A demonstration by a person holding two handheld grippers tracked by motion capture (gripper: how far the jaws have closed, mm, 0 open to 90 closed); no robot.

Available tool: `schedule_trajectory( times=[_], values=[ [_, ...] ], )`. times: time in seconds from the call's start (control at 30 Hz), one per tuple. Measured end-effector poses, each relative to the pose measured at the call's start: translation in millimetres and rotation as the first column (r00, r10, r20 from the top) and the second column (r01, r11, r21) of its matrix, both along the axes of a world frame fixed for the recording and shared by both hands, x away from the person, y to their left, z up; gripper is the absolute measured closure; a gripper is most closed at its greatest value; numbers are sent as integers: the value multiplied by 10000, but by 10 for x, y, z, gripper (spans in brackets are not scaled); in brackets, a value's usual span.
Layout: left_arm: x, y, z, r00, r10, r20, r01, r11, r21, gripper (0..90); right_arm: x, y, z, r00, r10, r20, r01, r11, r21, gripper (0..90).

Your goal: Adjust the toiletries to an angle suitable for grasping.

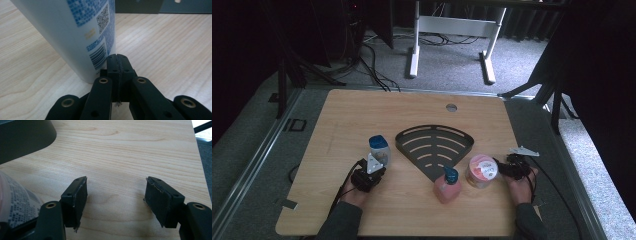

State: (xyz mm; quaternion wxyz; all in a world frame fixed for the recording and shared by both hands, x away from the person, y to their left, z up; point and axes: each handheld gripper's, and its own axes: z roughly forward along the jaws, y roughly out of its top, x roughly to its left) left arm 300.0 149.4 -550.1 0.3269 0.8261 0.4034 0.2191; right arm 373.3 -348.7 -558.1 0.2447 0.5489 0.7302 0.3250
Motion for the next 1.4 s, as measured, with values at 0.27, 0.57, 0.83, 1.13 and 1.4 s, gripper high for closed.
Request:
schedule_trajectory(
  times=[0.27, 0.57, 0.83, 1.13, 1.4],
  values=[
    [155, 3, -11, 9999, -140, 71, 138, 9995, 289, 898, 0, 1, 0, 10000, -8, -6, 8, 10000, 6, 341],
    [274, -65, 12, 9996, -249, 139, 246, 9995, 214, 897, 0, -1, 1, 10000, -11, -12, 11, 10000, 38, 340],
    [190, -164, 52, 9982, -595, -37, 594, 9980, -195, 797, -31, 2, 3, 9999, 104, 31, -104, 9999, 12, 396],
    [117, -216, 18, 9955, -837, -434, 828, 9963, -228, 699, -267, 25, 328, 9963, 531, 674, -537, 9985, 72, 605],
    [64, -130, 17, 9984, -490, -299, 478, 9981, -392, 677, -467, 68, 504, 9871, 1397, 777, -1423, 9894, 293, 834]
  ],
)
